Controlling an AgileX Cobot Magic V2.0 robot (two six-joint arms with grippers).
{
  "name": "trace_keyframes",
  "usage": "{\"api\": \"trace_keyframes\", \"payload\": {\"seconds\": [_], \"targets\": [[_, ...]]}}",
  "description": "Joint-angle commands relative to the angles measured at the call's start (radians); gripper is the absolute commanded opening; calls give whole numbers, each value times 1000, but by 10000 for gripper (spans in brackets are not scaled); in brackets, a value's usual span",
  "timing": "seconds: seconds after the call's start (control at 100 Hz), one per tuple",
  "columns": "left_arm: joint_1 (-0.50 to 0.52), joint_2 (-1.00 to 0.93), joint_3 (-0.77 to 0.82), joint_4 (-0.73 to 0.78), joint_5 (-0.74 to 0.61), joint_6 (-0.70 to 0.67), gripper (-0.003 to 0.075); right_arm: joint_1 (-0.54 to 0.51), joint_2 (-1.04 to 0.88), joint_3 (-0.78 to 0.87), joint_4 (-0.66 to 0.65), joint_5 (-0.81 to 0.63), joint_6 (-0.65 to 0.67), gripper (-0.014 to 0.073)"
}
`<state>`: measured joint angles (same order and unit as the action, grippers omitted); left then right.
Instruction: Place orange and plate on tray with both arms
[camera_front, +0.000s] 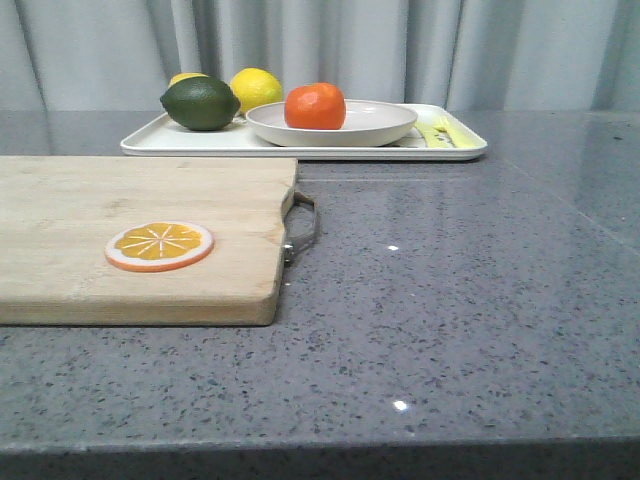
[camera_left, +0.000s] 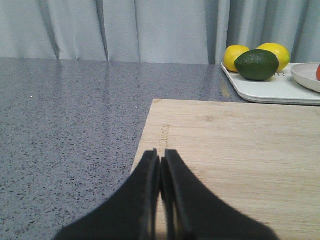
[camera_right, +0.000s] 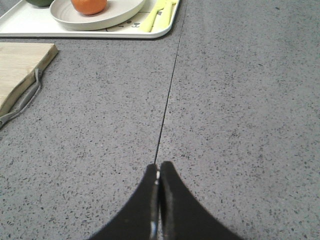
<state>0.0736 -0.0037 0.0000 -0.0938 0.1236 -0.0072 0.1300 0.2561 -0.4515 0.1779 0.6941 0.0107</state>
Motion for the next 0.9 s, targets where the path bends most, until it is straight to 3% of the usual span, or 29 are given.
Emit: {"api": "trace_keyframes", "payload": {"seconds": [0.0, 0.48, 0.89], "targets": [[1, -31, 23, 0, -88, -4, -19, -3, 7, -25, 5, -66, -11, -59], [1, -31, 23, 0, -88, -4, -19, -3, 9, -15, 4, -91, -11, -59], [1, -31, 23, 0, -88, -4, -19, -52, -112, 233, -42, -529, -11, -59]]}}
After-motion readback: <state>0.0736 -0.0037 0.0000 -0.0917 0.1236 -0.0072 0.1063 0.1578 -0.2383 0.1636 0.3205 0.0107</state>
